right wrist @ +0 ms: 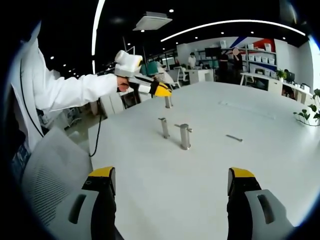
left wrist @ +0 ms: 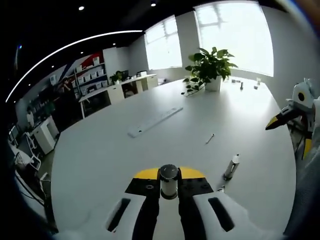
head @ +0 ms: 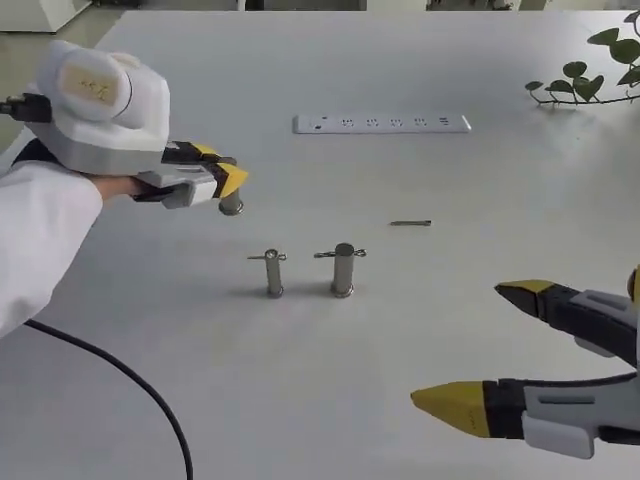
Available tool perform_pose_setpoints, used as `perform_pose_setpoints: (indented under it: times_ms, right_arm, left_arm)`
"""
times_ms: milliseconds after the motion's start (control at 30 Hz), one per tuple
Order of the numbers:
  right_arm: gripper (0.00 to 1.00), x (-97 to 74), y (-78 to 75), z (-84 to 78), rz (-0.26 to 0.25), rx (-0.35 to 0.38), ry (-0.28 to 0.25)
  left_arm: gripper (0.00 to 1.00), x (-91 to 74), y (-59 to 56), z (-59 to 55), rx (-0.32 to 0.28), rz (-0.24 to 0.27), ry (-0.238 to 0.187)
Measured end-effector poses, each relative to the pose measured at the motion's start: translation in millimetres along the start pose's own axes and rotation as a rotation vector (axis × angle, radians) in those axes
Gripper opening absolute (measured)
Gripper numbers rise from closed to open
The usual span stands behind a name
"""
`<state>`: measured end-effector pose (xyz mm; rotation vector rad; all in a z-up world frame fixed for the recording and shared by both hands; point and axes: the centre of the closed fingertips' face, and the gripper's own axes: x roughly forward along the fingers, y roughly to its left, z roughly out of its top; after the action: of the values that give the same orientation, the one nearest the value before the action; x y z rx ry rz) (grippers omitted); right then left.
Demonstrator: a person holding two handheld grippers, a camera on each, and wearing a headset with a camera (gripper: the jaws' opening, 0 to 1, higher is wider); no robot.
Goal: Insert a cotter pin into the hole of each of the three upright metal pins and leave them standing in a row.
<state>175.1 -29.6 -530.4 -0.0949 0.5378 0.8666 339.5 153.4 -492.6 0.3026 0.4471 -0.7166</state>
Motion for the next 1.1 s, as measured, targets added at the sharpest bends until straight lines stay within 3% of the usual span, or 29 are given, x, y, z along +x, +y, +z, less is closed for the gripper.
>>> perform_pose_setpoints:
  times_ms: [133, 267, 533, 633, 700, 900, 1100]
  right_arm:
    - [0.91, -2.0, -1.0, -0.5, -0.003, -0.003, 0.003]
    - [0.91, -3.1, -1.4, -1.2, -0.007, -0.004, 0.006]
    - [0.91, -4.2, 0.4, 0.0, -0.009, -0.008, 0.002]
    - [0.91, -4.5, 1.0, -0.5, -0.011, -0.008, 0.002]
    - [0.91, -4.6, 1.5, -1.1, -0.011, -0.007, 0.004]
    - [0.91, -6.0, 2.4, -4.4, -0.012, -0.004, 0.013]
    - [0.91, -5.4, 3.8, -5.3, -0.007, -0.006, 0.013]
  left_arm:
    - [0.10, -14.2, -13.9, 12.8, 0.006, -0.033, -0.030]
    - [0.10, -27.7, -32.2, 25.2, 0.049, -0.086, -0.055]
    - [0.10, -42.7, -67.0, 32.8, 0.092, -0.176, -0.076]
    - [0.10, -43.6, -80.4, 30.9, 0.104, -0.208, -0.080]
    - [0.10, -43.1, -99.6, 29.4, 0.109, -0.228, -0.080]
    - [0.11, -35.2, -114.3, 12.7, 0.094, -0.256, -0.074]
    - [0.10, -21.5, -130.8, -11.6, 0.095, -0.297, -0.037]
